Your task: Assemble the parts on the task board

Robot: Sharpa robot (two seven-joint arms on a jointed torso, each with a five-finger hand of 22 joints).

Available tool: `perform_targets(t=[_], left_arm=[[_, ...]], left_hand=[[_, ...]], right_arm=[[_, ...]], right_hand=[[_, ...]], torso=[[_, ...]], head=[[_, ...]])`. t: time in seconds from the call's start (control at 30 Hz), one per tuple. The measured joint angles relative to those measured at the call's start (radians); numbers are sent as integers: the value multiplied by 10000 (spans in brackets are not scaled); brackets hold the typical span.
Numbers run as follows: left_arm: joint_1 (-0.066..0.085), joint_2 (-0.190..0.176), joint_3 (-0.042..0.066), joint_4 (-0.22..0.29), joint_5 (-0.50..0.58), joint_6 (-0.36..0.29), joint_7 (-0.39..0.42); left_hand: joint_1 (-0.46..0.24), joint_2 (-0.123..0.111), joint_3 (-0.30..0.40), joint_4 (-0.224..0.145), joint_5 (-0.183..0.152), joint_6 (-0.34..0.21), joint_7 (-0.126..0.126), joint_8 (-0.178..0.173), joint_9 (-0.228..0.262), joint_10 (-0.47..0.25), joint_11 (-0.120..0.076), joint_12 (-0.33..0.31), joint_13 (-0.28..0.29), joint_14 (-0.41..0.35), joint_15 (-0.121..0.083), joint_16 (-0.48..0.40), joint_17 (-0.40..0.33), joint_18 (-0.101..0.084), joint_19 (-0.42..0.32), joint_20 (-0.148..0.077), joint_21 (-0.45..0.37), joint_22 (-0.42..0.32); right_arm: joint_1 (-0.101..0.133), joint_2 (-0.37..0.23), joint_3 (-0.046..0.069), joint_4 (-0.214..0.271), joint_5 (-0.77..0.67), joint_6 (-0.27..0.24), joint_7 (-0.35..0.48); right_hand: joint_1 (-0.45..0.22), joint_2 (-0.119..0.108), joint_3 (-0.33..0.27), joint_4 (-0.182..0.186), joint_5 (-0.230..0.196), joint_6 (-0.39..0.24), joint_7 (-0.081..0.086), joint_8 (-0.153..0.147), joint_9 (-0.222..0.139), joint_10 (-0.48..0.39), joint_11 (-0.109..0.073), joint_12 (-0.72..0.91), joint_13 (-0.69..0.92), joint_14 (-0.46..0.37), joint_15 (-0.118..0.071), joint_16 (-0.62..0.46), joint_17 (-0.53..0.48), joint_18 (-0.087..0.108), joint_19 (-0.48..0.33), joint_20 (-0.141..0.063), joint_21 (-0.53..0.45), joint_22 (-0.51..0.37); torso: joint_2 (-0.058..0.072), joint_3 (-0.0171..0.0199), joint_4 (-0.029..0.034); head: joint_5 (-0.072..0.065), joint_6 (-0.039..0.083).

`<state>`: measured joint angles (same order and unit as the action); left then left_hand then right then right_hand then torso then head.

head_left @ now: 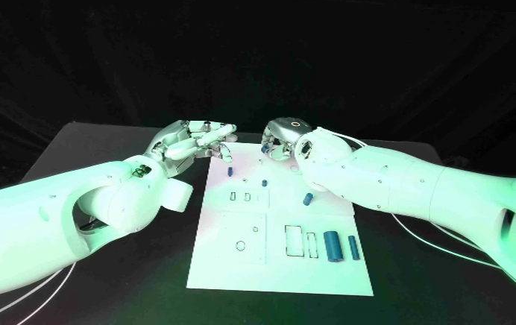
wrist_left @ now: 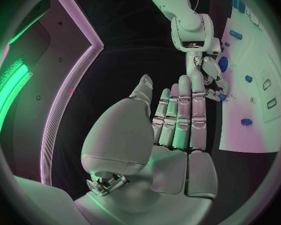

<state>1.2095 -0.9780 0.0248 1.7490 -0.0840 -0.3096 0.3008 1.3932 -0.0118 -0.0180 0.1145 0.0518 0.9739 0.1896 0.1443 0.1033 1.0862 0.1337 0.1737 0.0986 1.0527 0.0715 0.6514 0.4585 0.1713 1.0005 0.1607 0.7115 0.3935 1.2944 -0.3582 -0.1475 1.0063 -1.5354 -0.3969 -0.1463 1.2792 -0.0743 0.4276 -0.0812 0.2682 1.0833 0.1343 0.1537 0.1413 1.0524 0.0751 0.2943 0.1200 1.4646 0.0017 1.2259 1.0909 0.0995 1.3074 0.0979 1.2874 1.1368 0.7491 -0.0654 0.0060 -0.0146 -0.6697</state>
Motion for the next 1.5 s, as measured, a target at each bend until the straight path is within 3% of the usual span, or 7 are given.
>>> perform_targets(t=[0.4,0.57,0.67,0.87,1.27,1.4,1.5], left_arm=[[0,5,0,-8,3,1,-9],[0,1,0,-14,3,1,-11],[0,-4,0,-20,3,1,-13],[2,-24,1,-34,5,0,-16],[12,-66,1,-58,28,1,-24],[14,-65,0,-87,38,1,-25],[15,-60,0,-91,44,2,-26]], left_hand=[[0,0,0,0,0,0,0,0,0,0,0,0,0,0,0,0,0,0,0,0,0,-1],[0,0,0,0,0,0,0,0,0,0,0,0,0,0,0,0,-1,0,0,0,0,-2],[0,0,0,0,0,0,0,0,0,0,0,0,1,0,0,0,-1,0,0,0,0,-2],[0,0,0,0,0,-36,35,-38,0,0,0,0,0,0,0,0,-1,-1,0,0,0,-3],[0,0,0,0,0,-36,35,-38,0,0,0,0,0,1,0,0,-1,-1,0,0,0,-4],[0,0,0,0,0,-36,35,-38,0,0,0,0,0,1,0,0,-1,-1,0,0,0,6],[0,0,0,1,0,-36,35,-38,1,0,0,0,0,1,0,0,-1,-1,0,0,-1,6]], right_arm=[[-5,47,7,-151,58,139,66],[-7,38,-1,-207,101,132,72],[-9,31,-3,-208,145,60,92],[6,-155,-3,-81,262,-178,190],[274,-2488,169,1676,1495,-276,293],[337,-3153,204,1968,2317,129,252],[351,-3429,208,1970,2805,498,195]], right_hand=[[-95,-94,-56,115,-18,-144,38,-79,69,-1,0,-117,-51,0,0,0,-124,1,-62,62,0,-96],[-244,-421,-308,316,-862,-1497,175,-833,-170,-804,272,-590,-262,18,93,-442,-704,2,-600,205,-555,-752],[-217,-518,-645,365,-1082,-2131,52,-896,-266,-1185,357,-700,-344,-35,146,-688,-1032,2,-879,302,-892,-1136],[-141,-517,-865,449,-999,-2114,13,-878,-200,-1217,390,-668,-352,-71,181,-759,-1182,3,-899,322,-976,-1219],[-64,-478,-1053,688,-182,-1001,152,-497,128,1645,-125,1014,412,23,-127,-274,-610,2,-365,12,-473,-360],[-167,-701,-1541,767,108,-1146,39,-497,189,1943,-273,2754,1844,17,-237,711,652,3,75,-126,-35,286],[-166,-701,-1909,914,373,-1452,81,-367,316,1547,-229,5607,4850,18,-237,1539,1742,-6,311,-84,250,728]], torso=[[4,-2,-9],[4,-2,-12],[4,-1,-12],[-1,0,-29],[-84,21,-188],[-136,32,-264],[-161,39,-305]], head=[[9,-38],[10,-27],[10,-16],[3,14],[9,92],[-31,109],[-47,117]])
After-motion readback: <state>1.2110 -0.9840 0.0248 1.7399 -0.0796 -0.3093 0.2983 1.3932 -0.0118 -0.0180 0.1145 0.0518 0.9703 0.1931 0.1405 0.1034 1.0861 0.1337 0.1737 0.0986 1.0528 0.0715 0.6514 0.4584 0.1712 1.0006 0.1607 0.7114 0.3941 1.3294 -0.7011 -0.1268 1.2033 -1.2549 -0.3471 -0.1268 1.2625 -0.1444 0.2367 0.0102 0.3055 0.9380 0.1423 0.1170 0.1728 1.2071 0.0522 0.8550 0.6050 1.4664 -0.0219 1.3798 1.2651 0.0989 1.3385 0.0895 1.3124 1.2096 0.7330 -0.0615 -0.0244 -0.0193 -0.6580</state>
